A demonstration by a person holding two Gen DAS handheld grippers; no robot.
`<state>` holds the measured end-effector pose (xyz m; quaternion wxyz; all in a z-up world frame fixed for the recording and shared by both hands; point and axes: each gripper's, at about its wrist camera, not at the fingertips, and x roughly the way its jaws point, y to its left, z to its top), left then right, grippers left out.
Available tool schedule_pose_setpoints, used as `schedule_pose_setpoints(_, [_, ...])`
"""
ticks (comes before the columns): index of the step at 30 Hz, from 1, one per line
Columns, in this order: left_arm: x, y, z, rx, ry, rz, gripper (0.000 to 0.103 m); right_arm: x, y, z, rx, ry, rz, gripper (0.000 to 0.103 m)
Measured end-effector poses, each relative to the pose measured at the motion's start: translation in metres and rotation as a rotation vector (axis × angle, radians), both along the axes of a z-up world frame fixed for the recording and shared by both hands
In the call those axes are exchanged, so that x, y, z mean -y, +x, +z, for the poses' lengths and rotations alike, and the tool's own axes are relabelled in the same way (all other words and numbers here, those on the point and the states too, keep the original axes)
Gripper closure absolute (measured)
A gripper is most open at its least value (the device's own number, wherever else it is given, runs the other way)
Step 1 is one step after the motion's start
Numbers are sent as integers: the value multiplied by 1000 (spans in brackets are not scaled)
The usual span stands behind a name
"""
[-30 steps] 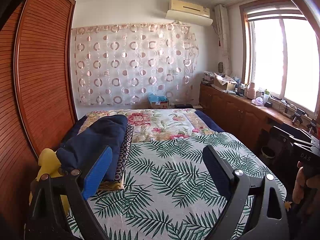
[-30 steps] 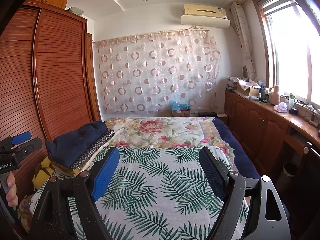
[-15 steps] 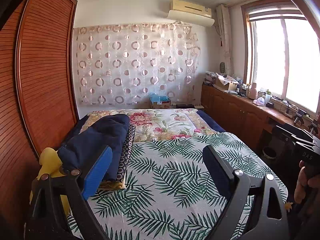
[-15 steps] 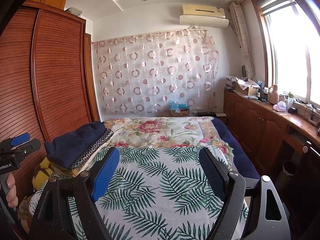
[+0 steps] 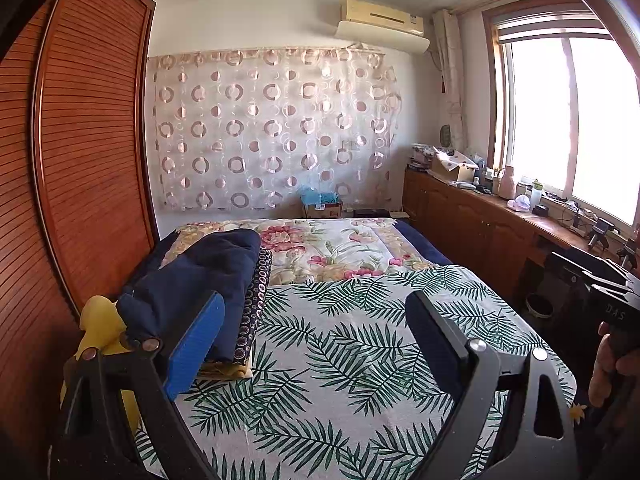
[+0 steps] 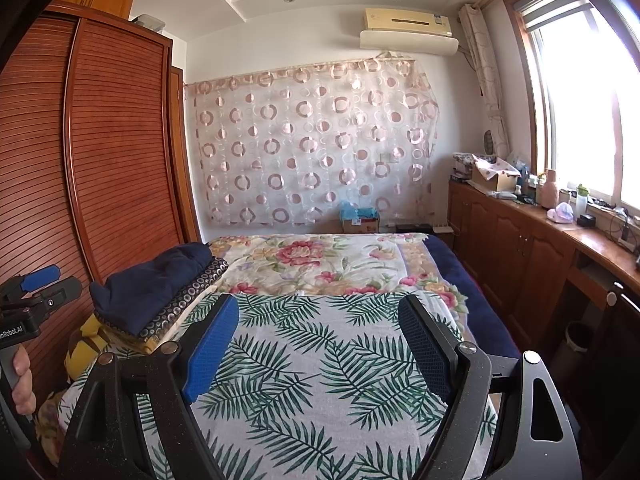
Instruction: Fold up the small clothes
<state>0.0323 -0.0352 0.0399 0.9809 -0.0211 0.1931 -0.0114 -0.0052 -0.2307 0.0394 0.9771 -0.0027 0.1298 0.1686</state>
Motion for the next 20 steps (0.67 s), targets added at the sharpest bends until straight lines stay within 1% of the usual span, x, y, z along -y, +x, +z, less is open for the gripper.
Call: schedule_pose_setpoints(20, [0,0,-1,1,1,0,11,3,0,1,1,-2,2,20])
